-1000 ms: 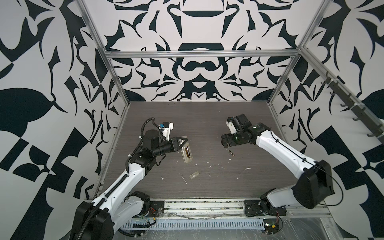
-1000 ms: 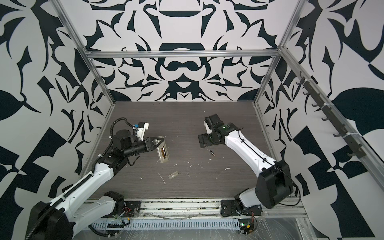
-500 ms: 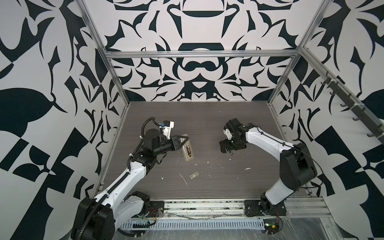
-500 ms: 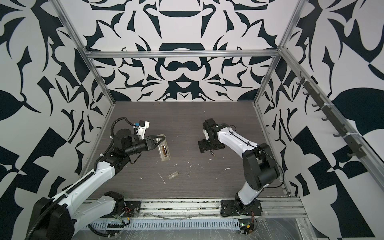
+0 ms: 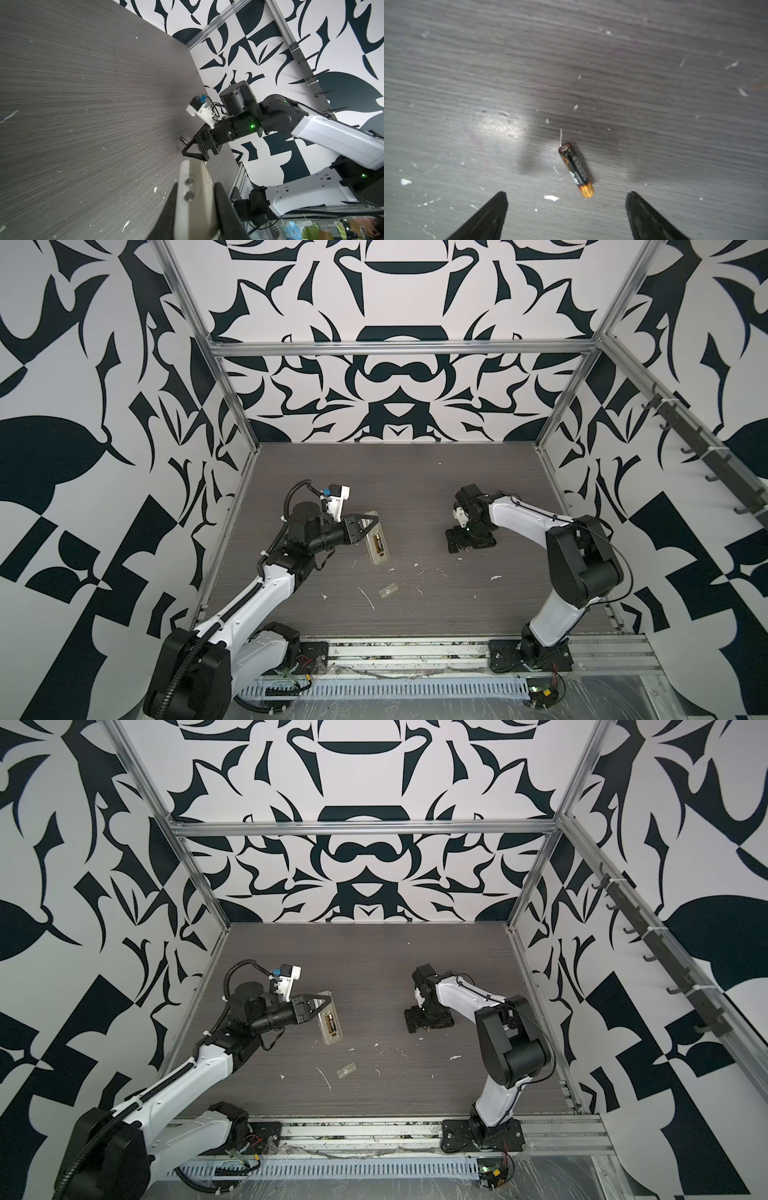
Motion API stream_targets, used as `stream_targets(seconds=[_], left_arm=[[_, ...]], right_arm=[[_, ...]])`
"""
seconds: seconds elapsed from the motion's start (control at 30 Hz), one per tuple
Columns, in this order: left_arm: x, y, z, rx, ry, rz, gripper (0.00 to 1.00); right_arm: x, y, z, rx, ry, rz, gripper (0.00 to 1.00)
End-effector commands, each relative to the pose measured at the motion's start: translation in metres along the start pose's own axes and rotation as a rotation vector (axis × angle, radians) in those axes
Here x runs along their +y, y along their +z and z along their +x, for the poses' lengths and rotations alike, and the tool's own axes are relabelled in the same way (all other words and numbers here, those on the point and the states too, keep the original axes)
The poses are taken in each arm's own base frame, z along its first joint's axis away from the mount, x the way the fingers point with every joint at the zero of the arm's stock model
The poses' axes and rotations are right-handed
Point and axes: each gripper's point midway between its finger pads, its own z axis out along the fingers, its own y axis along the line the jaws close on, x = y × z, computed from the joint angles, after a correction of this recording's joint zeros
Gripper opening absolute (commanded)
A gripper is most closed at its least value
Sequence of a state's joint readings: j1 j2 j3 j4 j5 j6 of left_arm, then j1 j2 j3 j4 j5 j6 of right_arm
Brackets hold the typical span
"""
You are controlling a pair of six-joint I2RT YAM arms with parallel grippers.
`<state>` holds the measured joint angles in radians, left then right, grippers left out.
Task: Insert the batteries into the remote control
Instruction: 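Lower the right gripper and grasp the black-and-gold AA battery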
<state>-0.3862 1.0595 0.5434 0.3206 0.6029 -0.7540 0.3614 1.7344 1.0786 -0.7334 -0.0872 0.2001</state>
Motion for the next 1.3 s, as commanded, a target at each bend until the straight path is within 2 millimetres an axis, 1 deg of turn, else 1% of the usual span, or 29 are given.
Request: stream_targets(seconds=[0.0,0.07,0.3,0.4,0.47,0.73,1.03,1.13,1.27], left_arm=[[-0.007,-0.002,-0.004,-0.021,0.022,0.031,0.0],[-0.007,-0.002,-0.005,-0.021,0.019,0.031,0.0],[-0.007,0.0,-0.007,-0.025,0.003,0.04,0.0],[-0.01,-0.001,-0.009,-0.038,0.009,0.051,0.0],[-0.009,-0.002,-0.008,-0.045,0.008,0.046,0.0],[-0.002,-0.004,-0.002,-0.045,-0.001,0.033,0.0],[0.002,-0.003,0.0,-0.054,-0.01,0.028,0.0],[0.001,-0.002,-0.003,-0.057,-0.012,0.036,0.0],[-0.003,-0.001,-0.005,-0.055,-0.017,0.05,0.0]], right_arm=[[0.0,0.0,0.0,-0.005,0.002,-0.023,0.89],[0.001,0.0,0.0,-0.005,0.003,-0.031,0.86],[0.001,0.006,-0.003,0.004,-0.011,-0.033,0.74],[0.002,0.006,-0.004,0.009,-0.013,-0.04,0.69],[0.003,0.006,-0.003,0.01,-0.013,-0.044,0.65],[-0.001,0.008,-0.003,0.02,-0.029,-0.023,0.45],[-0.003,0.004,0.0,0.02,-0.036,-0.014,0.32],[-0.001,0.003,0.002,0.023,-0.038,-0.023,0.27],[0.0,0.002,0.003,0.03,-0.042,-0.025,0.24]])
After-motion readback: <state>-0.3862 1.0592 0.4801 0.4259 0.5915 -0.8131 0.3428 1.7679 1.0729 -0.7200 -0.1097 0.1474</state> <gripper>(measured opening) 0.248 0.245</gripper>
